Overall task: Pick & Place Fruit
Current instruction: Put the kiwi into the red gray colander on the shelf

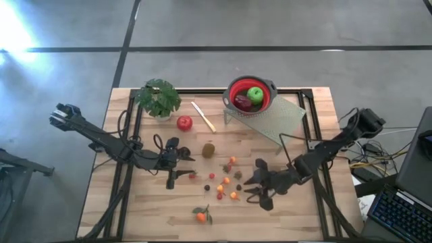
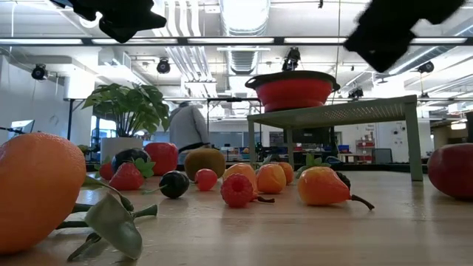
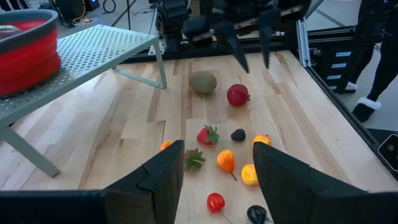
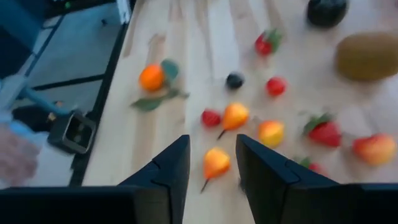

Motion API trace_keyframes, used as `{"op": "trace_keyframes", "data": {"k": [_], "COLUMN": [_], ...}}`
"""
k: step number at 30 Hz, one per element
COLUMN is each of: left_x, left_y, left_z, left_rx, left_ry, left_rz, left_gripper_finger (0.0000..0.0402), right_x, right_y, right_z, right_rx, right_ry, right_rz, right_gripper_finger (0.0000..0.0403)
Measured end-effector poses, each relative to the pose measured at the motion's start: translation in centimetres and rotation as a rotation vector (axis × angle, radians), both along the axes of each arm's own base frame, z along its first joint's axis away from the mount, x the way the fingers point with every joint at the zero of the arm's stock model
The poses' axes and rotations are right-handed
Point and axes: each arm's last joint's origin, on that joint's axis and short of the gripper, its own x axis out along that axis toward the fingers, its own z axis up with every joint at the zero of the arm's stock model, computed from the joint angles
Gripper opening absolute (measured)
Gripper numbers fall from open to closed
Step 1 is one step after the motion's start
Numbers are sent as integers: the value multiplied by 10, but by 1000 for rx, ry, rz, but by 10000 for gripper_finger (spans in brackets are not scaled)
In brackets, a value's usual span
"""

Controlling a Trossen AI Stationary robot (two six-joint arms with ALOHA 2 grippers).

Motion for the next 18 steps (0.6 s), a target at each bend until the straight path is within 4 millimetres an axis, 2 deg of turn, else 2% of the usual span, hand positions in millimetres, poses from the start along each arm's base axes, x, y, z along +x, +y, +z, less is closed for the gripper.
{"op": "trace_keyframes", "data": {"k": [9, 13, 18], "left_x": [0, 0, 0], "left_y": [0, 0, 0], "left_z": [0, 0, 0], "left_rx": [0, 0, 0], "left_ry": [0, 0, 0], "left_rz": [0, 0, 0], "left_gripper_finger": [197, 197, 197], "right_x": [-29, -42, -48], "right_y": [30, 32, 28], "right_z": [-10, -17, -22], "right_rx": [106, 110, 141], "right_ry": [128, 209, 292], "right_rz": [-12, -106, -196], "right_gripper_finger": [119, 111, 102]}}
